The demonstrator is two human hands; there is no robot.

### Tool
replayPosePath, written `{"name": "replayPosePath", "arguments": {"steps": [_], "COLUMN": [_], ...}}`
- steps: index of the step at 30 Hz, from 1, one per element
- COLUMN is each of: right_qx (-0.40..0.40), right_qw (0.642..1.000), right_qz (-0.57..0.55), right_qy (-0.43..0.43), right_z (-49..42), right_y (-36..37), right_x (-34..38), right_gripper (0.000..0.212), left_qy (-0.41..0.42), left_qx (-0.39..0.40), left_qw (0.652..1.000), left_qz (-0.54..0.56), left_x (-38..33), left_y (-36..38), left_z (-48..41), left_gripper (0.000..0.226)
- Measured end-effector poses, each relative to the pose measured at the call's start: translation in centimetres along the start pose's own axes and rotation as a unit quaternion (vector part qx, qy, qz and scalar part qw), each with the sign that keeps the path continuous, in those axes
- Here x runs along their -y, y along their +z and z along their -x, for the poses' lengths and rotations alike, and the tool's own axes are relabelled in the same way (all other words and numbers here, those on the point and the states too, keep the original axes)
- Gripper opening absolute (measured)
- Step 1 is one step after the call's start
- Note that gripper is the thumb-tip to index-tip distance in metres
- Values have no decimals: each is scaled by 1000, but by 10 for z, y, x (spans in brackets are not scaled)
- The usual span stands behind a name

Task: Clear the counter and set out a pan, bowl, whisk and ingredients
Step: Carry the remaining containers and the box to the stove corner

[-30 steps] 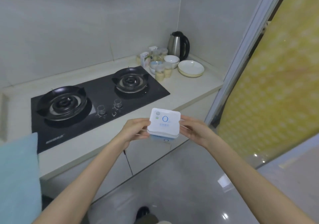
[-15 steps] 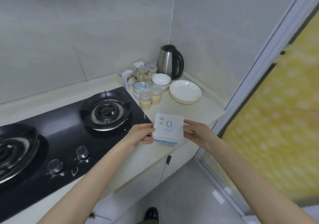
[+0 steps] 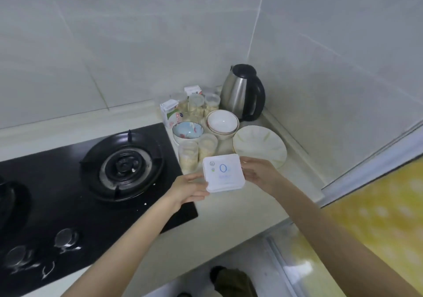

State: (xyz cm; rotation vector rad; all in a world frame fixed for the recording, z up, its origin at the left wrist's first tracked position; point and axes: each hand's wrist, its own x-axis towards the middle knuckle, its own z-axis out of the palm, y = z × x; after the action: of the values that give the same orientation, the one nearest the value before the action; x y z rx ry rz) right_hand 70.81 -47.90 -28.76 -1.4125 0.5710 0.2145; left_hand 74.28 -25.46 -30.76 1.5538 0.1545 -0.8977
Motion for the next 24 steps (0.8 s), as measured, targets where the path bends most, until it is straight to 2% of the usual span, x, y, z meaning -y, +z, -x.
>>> {"name": "replayPosePath", "arguments": {"steps": [10,17,20,24], "right_qx": [103,181,199,132], "right_qw": [987,975,967,934], "right_qz": [111,116,159,286], "right_qy": [59,50,-8,-167], "right_z": [-76,-86,-84,-72], "right_y": [-29,-39,-45,-49], "right_x": [27,31,24,24], "right_gripper": [25,24,29,35], "left_qy": [-16,-19,-12,10], "left_qx": [-122,-191,-234,-287], "left_qw": [991,978,969,956], "left_qz": [50,76,82,63], "left_x": [1,-1,3,8], "left_y": [42,65,70,73], "left_z": [-28,-25,-21,5], "left_gripper": [54,49,46,42]}}
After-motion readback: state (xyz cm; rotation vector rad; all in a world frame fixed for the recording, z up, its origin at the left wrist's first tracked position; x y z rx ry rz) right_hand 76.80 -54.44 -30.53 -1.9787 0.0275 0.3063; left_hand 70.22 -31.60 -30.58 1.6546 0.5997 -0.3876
